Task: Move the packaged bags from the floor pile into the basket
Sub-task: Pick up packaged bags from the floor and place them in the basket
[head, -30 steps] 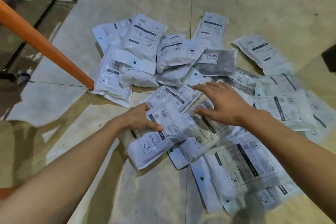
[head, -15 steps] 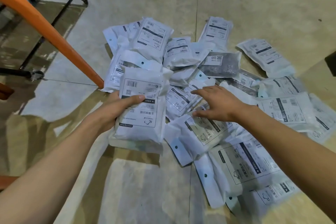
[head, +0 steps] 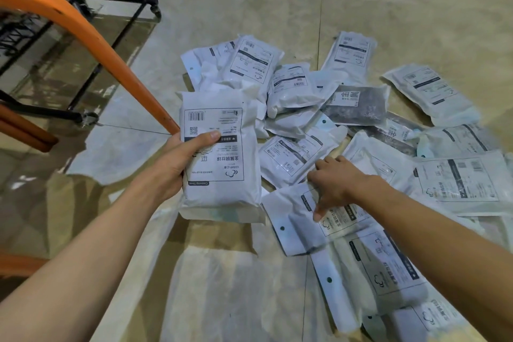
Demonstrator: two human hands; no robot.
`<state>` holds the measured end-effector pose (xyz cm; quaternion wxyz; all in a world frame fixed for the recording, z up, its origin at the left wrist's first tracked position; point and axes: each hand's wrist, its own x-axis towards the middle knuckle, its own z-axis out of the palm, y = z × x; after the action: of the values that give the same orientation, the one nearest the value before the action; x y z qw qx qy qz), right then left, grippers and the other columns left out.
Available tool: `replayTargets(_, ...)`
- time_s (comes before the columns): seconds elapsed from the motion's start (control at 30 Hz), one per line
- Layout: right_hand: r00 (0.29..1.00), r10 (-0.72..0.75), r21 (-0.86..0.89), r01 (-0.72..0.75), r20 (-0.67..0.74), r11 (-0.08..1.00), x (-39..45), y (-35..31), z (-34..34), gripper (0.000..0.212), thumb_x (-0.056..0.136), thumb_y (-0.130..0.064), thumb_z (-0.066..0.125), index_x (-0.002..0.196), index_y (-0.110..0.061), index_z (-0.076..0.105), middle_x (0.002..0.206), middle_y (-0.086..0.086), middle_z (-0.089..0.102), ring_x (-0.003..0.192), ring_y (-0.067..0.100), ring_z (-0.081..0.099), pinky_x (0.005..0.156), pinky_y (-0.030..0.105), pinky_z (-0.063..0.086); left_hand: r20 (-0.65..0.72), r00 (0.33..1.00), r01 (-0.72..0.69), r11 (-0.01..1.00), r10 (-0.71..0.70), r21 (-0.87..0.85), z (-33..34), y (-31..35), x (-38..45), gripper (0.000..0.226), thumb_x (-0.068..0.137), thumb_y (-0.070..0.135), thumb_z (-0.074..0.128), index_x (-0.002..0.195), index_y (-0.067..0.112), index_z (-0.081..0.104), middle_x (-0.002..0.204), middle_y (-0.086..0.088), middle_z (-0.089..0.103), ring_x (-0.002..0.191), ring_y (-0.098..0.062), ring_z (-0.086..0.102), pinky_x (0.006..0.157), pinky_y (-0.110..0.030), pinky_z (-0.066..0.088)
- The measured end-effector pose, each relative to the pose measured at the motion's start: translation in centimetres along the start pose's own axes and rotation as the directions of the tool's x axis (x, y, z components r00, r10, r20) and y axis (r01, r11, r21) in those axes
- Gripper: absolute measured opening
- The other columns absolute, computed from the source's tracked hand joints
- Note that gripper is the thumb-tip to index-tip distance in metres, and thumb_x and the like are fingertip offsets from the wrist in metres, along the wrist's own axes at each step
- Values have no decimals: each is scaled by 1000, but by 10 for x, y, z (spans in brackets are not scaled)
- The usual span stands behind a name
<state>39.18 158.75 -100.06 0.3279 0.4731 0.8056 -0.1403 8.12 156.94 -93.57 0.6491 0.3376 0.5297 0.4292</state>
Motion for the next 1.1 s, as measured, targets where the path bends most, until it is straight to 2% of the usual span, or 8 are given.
replayTargets(0.2,987,107,211,-81,-116,974,-22,0,-23,78,65,-80,77,103,-22,41,91,-2,55,89,27,53,75,38,41,-16,1000,19,1000,-18,18,4,-3,-1,34,87,17,72,121,11,72,110,-10,80,96,-25,79,70,-31,64)
replayTargets(0.3,939,231,505,-74,-256,860,-36,5,-36,74,68,-80,76,101,-24,40,86,-6,54,87,25,54,72,40,44,-14,1000,-4,1000,5,29,10,0,-2,32,90,15,71,121,11,71,110,-11,80,97,-26,79,71,-32,64)
replayTargets(0.43,791,511,941,253,-336,226,-55,9,-37,72,68,-66,84,123,-26,61,112,-6,77,101,18,73,92,48,59,-28,999,-42,999,43,34,17,10,-6,30,92,15,71,122,11,71,110,-11,80,97,-26,79,72,-33,64)
replayTargets(0.53,747,585,860,486,-316,-156,-71,5,-50,31,89,-34,81,114,-20,70,102,-1,82,94,17,79,92,47,63,-57,996,-69,997,70,27,24,23,-9,33,87,18,75,119,11,72,108,-12,80,94,-26,79,71,-33,64)
replayTargets(0.6,755,593,788,534,-282,-306,-83,4,-61,41,83,-35,80,118,-15,70,105,4,82,97,22,79,91,47,63,-73,993,-91,996,92,22,30,35,-12,44,77,25,81,117,11,72,107,-10,81,94,-26,79,70,-33,64)
replayTargets(0.73,758,582,705,583,-294,-403,-110,7,-86,78,71,-39,85,138,-9,59,118,10,78,105,27,77,79,39,64,-98,984,-148,989,148,9,42,72,-25,59,59,35,86,111,11,73,99,-8,82,88,-22,80,66,-30,63)
replayTargets(0.93,748,610,735,563,-261,-377,-181,8,-140,43,75,-31,80,113,-13,72,99,5,82,86,20,80,69,32,63,-89,988,-115,989,123,88,71,152,-60,17,84,16,78,101,15,75,90,-6,82,78,-19,80,64,-32,65)
replayTargets(1.1,735,637,762,545,-232,-351,-282,16,-224,58,72,-34,81,123,-9,69,104,7,82,92,23,80,71,32,63,-72,992,-93,989,102,116,104,254,-122,38,71,23,83,108,15,75,98,-8,82,85,-23,80,70,-35,66)
